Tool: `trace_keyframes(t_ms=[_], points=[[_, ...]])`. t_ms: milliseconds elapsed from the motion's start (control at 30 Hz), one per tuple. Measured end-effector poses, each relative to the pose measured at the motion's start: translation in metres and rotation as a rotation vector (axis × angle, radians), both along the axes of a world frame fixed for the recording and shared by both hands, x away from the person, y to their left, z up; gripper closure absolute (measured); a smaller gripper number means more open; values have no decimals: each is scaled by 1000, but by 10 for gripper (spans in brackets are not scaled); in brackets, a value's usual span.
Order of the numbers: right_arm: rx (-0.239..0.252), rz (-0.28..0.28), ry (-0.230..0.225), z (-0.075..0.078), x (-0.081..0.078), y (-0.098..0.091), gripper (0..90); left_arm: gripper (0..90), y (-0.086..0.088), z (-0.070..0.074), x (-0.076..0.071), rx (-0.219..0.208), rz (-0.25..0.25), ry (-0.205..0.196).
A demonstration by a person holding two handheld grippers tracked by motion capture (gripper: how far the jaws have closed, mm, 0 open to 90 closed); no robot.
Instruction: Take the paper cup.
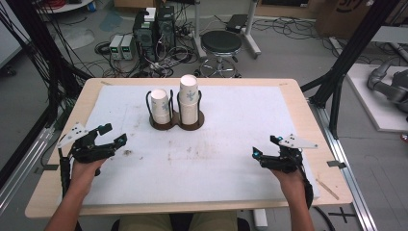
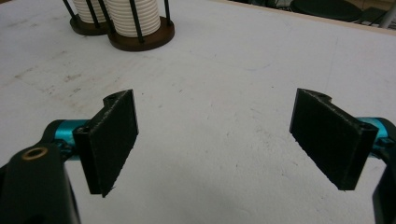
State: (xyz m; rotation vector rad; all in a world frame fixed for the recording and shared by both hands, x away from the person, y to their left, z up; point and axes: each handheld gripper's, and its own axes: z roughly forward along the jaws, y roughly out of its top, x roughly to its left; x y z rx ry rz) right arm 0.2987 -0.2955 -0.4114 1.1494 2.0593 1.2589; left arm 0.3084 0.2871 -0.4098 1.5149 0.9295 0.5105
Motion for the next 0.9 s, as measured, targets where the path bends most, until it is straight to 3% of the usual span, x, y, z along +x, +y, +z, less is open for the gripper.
trace_keyframes(t_ms=[367, 567, 733, 900], points=[[7, 11, 13, -1, -5, -1, 158, 169, -6, 13, 4, 10, -34, -15], [18, 8, 18, 1, -6, -6, 158, 169, -10, 25, 17, -7, -30, -25], [2, 27, 45, 2, -6, -3, 158, 170, -21, 38, 29, 24, -54, -37], [7, 25, 35, 5, -9, -4, 158, 171, -31, 50, 42, 36, -87, -41]])
